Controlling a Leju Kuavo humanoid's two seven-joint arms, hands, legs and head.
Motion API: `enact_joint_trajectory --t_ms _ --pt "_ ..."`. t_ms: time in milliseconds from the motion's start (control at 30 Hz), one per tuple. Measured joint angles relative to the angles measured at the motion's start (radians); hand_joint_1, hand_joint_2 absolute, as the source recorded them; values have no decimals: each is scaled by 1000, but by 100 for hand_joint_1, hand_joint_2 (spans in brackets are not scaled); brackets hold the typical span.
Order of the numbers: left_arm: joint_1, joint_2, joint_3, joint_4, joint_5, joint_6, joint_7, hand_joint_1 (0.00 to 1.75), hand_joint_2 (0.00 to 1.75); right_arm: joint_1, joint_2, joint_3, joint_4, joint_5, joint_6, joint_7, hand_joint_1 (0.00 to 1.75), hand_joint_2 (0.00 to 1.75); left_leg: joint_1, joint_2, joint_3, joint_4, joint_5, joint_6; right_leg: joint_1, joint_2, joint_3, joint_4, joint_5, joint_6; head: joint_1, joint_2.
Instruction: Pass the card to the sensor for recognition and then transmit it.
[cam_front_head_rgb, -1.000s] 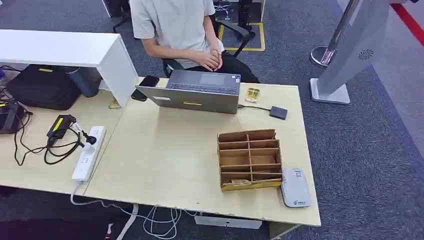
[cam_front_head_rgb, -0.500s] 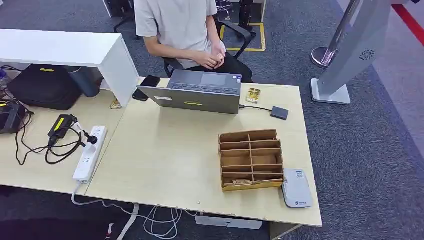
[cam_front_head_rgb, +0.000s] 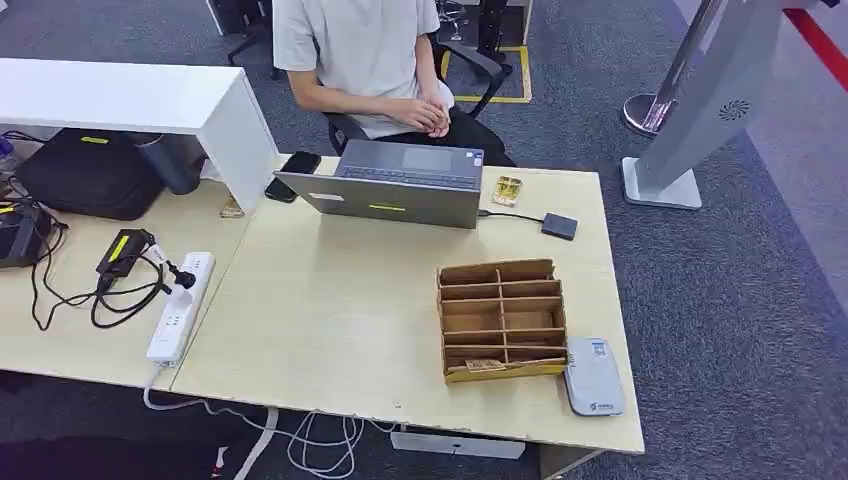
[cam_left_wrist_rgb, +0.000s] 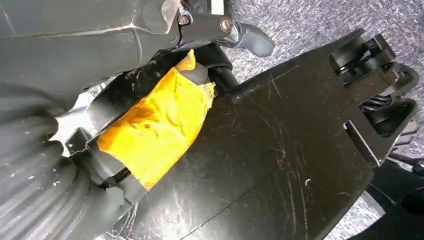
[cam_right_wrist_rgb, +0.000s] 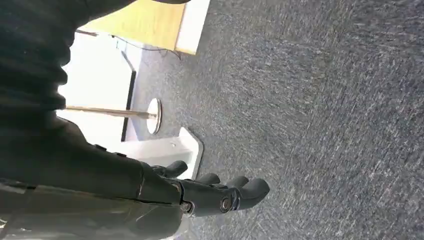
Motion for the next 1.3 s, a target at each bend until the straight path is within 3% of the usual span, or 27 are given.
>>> enact_joint_trajectory --t_ms 1300 --pt "-8 -10 -45 16 4 10 0 0 175 -6 0 -18 8 1 -3 0 0 175 0 0 0 0 0 0 0 0 0 0 0 0 0 0"
